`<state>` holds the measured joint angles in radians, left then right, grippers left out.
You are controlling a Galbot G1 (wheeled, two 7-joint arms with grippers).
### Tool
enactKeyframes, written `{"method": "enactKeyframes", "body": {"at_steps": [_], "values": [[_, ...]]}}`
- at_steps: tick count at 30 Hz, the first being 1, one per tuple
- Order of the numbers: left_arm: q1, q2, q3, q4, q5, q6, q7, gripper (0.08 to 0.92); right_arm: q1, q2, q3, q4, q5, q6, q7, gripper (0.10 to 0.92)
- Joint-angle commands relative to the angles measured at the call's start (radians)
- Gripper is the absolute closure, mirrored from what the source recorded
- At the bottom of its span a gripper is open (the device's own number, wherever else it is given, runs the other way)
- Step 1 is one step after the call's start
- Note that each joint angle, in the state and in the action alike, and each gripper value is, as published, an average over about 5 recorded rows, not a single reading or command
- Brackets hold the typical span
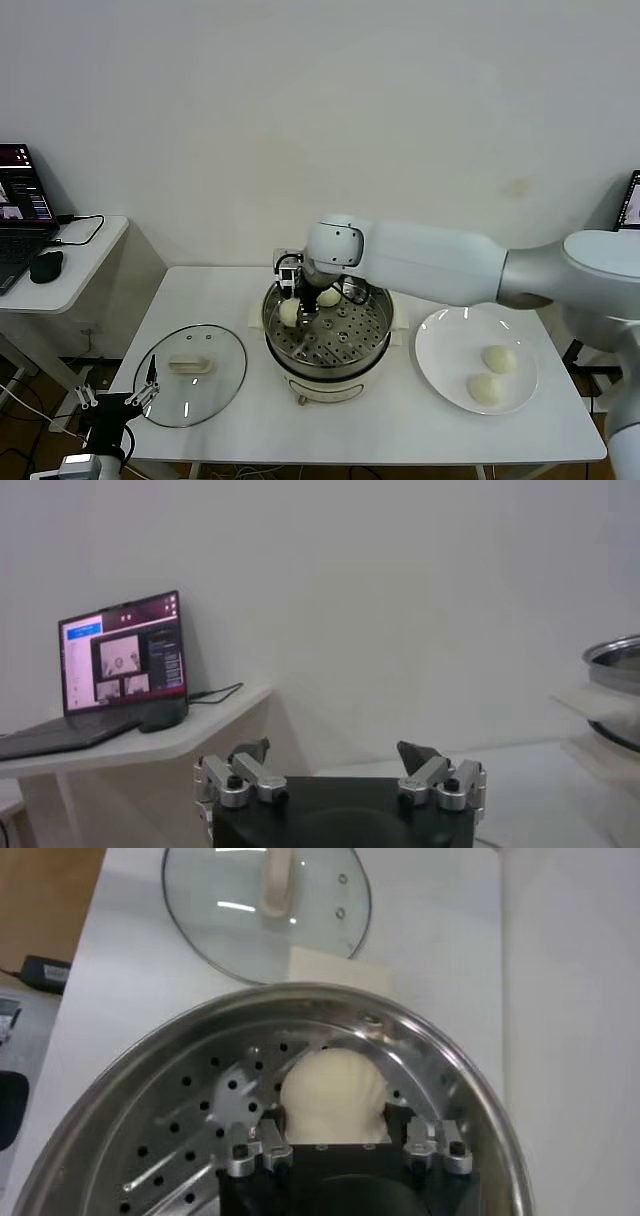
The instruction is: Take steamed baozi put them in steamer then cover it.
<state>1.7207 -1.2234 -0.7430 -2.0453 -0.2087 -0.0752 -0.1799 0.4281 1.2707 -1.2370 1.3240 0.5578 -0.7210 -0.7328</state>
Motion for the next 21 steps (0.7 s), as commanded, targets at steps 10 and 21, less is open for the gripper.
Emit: {"method": "enactKeyframes", "body": {"at_steps": [10, 21], "values": [[-0.006, 0.010, -0.002, 0.008, -0.004, -0.001, 0.000, 0.177, 0.144, -0.193, 0.021, 0.106, -0.077, 0.046, -0.214, 0.204], [-0.015, 0.018, 0.015, 0.007, -0.002, 0.001, 0.002, 0.177, 0.253, -0.654, -0.017, 0.328, -0.216, 0.302, -0.420, 0.203]]}}
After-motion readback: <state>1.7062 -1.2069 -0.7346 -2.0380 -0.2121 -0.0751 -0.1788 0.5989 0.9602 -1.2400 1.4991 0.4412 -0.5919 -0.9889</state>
